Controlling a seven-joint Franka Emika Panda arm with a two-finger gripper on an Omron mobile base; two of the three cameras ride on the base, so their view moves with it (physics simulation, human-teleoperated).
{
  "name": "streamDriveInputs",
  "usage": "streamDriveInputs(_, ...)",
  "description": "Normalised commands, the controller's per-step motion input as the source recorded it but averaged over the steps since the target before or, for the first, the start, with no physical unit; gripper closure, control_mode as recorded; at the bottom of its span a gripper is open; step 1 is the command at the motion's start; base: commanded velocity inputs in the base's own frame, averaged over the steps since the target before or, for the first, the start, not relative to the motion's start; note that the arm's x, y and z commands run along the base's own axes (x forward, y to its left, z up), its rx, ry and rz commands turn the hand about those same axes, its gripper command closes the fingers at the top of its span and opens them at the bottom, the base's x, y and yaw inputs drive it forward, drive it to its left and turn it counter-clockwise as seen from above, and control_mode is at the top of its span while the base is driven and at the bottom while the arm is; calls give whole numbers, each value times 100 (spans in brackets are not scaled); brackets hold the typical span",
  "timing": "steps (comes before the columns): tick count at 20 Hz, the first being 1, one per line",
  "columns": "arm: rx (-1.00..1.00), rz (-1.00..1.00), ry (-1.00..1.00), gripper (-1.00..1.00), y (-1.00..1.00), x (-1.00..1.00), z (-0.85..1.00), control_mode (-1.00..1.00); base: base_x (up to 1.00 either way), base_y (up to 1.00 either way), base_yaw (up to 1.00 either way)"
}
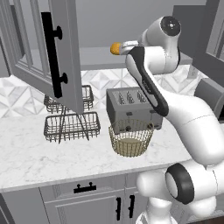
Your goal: Open the cabinet, pick up the bread from the cabinet and place it in the basket. Then move the basket to the dining counter.
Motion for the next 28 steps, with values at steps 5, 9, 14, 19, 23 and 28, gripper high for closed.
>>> streamDriveInputs(5,0,0,0,-100,3,43,-5,-100,0,0,0)
streamDriveInputs(9,0,0,2,-100,1,44,-4,-100,0,0,0)
streamDriveInputs(14,0,0,1,-100,2,35,-10,-100,0,0,0)
streamDriveInputs(19,0,0,0,-100,3,33,-3,-100,0,0,0)
streamDriveInputs(23,0,0,0,-100,0,38,-3,-100,0,0,0)
streamDriveInputs(28,0,0,1,-100,11,32,-9,-100,0,0,0)
